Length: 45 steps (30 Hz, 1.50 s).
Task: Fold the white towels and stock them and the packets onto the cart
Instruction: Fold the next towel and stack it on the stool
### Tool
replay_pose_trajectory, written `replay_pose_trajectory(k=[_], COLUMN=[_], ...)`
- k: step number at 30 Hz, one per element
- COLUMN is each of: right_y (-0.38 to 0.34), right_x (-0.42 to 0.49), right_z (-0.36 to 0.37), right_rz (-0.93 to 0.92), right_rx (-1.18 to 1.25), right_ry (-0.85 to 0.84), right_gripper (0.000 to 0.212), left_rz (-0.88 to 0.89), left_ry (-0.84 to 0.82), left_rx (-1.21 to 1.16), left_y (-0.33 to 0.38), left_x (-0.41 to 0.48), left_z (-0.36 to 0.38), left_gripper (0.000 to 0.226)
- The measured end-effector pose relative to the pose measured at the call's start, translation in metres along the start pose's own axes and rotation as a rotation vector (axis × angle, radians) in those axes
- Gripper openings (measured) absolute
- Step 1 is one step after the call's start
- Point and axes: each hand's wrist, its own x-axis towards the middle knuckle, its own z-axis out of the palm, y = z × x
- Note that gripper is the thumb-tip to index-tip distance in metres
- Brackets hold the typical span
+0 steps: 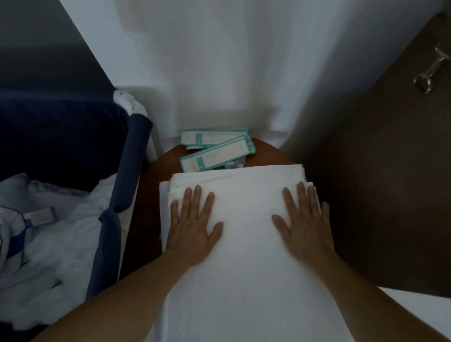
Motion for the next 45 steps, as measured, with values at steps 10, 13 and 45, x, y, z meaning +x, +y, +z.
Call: replay_pose_trajectory(k=[10,13,45], right_y=[-0.006,-0.005,0.037], right_x=[-0.039,-0.08,-0.186], right_z=[-0.018,-0.013,-0.019], right_rz=[0.004,0.002,0.604], right_rx=[0.042,-0.069,0.748], right_ry=[-0.083,-0.123,-0.29], right_gripper=[0.075,0.07,0.084], left_rz=[-0.013,-0.069,-0.917], left_ry=[-0.091,-0.145,-0.183], left_rx=[-0.012,-0.025,-1.013], left_y=[-0.007,-0.005,0.024], left_x=[-0.012,-0.048,-0.2], left_z=[-0.019,-0.023,-0.017], left_gripper=[0.08,0.083,0.075])
